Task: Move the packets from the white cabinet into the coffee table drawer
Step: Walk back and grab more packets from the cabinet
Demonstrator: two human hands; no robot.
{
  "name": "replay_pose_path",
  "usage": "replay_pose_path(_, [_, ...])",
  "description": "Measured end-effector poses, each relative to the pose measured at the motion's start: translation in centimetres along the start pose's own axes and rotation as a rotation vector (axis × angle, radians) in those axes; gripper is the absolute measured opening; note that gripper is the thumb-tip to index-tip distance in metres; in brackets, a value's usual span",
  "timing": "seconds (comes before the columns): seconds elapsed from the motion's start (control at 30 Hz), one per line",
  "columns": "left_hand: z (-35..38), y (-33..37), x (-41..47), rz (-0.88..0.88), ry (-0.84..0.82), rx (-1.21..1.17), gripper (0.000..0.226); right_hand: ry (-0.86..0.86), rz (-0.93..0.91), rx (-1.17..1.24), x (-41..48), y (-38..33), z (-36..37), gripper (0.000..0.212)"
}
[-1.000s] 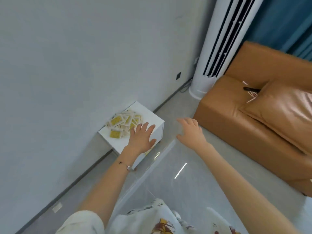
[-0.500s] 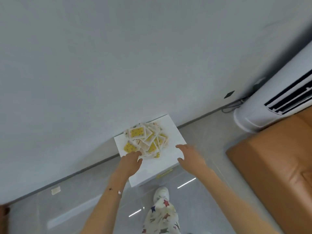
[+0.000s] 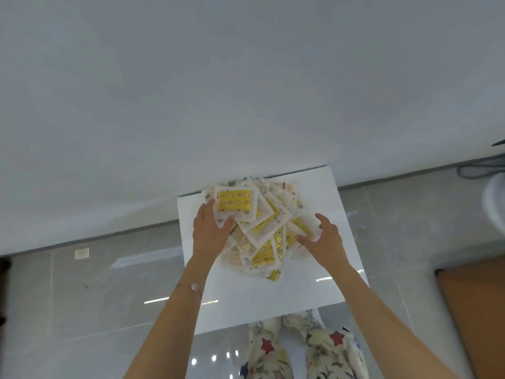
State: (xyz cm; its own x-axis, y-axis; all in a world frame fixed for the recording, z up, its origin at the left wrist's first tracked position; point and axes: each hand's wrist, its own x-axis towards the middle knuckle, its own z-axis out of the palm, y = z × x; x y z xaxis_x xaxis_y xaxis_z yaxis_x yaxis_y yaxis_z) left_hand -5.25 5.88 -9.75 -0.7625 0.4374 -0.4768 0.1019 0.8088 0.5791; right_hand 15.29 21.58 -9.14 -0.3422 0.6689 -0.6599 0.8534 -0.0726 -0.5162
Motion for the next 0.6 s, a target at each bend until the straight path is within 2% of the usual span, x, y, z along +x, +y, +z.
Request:
replay_pose_path(0.1, [2.7, -0.8, 2.1, -0.155, 0.123, -0.035, 0.082, -0.017, -0.002, 0.042, 1.5, 1.9, 2.2, 0.098])
replay_pose_path(0.27, [5.5, -0.2, 2.9, -0.315, 0.283, -0.081, 0.085, 0.045, -0.014, 0.215, 2.0, 4.0, 4.2, 0.087])
replay_pose_path(0.37, [5.6, -0.6, 3.7, -0.347, 0.294, -0.227, 0.085, 0.071, 0.036, 0.329, 2.8, 4.4, 3.9, 0.065])
replay_pose_path(0.5, [4.3, -1.5, 3.4, -0.353, 0.267, -0.414, 0.070, 0.121, 0.014, 0.288, 3.0, 4.9, 3.1, 0.022])
replay_pose_path(0.6, [3.1, -2.1, 2.8, -0.383, 0.283, -0.595, 0.056, 0.156, 0.028, 0.382, 2.8, 5.3, 2.8, 0.009])
